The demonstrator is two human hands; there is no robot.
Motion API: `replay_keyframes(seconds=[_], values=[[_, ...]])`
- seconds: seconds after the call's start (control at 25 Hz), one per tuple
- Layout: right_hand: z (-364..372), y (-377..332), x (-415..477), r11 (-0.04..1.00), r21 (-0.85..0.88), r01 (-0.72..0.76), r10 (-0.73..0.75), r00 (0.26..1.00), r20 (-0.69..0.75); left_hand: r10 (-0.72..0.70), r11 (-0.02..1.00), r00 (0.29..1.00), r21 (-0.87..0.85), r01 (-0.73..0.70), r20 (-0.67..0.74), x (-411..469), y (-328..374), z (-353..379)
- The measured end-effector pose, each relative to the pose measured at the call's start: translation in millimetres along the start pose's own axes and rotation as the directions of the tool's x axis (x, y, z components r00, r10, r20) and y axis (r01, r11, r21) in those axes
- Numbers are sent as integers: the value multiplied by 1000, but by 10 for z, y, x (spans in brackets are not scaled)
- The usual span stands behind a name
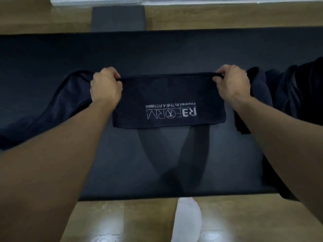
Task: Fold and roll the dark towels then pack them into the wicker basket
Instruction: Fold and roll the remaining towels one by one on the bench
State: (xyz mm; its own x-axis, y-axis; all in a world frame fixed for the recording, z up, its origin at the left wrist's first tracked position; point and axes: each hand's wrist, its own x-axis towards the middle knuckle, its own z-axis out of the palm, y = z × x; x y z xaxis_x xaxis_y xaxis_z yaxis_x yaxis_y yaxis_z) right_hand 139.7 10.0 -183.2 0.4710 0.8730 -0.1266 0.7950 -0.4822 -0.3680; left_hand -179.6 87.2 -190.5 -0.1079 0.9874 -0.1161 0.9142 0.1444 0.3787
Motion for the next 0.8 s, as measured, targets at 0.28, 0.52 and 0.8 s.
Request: replay_keyframes(seconds=[0.28, 0.52, 0.8], values=[[570, 59, 429, 992, 76, -104, 107, 993, -39, -90, 982, 996, -171, 86, -20, 458, -170, 508], [799, -267, 217, 971, -109, 212, -237, 908, -345, 198, 978, 954, 105, -178, -226, 300, 48, 593], [1246, -441, -178, 865, -246, 438, -422, 899, 117, 456, 837, 884, 288, -465, 102, -111, -68, 1039]])
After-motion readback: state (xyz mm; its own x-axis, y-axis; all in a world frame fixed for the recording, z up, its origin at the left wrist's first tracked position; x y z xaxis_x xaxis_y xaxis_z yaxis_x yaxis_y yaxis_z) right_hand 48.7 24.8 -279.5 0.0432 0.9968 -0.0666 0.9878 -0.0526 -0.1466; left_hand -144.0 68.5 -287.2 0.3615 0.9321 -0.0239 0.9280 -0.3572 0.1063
